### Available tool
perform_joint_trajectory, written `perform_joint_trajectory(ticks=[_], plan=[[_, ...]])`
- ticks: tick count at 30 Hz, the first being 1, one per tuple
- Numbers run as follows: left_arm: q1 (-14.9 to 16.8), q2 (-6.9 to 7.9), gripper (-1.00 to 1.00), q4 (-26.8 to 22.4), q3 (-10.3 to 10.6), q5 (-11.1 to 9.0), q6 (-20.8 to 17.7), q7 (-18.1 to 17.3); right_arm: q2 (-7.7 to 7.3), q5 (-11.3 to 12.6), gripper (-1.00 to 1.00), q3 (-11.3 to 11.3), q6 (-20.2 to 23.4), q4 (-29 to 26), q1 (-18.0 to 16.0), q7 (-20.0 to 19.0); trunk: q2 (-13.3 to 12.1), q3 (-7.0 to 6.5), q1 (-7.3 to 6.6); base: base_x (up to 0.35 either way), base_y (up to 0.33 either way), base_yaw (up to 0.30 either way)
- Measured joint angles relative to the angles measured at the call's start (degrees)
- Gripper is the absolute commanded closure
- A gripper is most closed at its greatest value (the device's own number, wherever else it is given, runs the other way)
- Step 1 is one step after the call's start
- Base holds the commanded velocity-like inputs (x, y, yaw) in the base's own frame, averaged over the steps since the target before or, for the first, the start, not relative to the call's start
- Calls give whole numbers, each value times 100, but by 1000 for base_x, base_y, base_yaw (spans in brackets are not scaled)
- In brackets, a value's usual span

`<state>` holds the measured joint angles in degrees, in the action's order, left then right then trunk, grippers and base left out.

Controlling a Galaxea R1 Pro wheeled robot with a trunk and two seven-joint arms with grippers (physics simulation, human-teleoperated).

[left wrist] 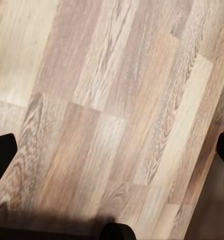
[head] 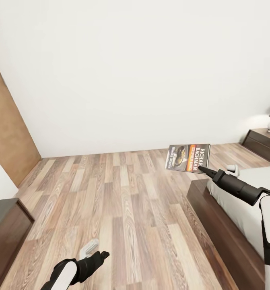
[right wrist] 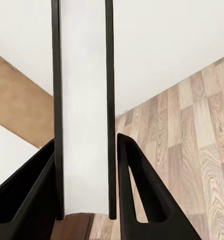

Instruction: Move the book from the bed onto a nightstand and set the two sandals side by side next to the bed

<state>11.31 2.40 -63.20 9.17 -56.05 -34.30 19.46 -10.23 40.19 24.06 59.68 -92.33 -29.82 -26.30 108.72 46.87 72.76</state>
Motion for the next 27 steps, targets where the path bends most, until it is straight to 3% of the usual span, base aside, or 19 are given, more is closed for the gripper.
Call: perform_joint_trajectory(ticks=[10, 27], plan=[[1, -1, -100, 1, 1, 4, 0, -3, 1, 6, 100, 18, -1, -3, 1, -7, 0, 0, 0, 321, 67, -148], [1, 8, -100, 67, -7, 7, 190, -154, -7, 1, 100, 30, -2, -2, -6, -8, 0, 0, 1, 268, 208, -259]])
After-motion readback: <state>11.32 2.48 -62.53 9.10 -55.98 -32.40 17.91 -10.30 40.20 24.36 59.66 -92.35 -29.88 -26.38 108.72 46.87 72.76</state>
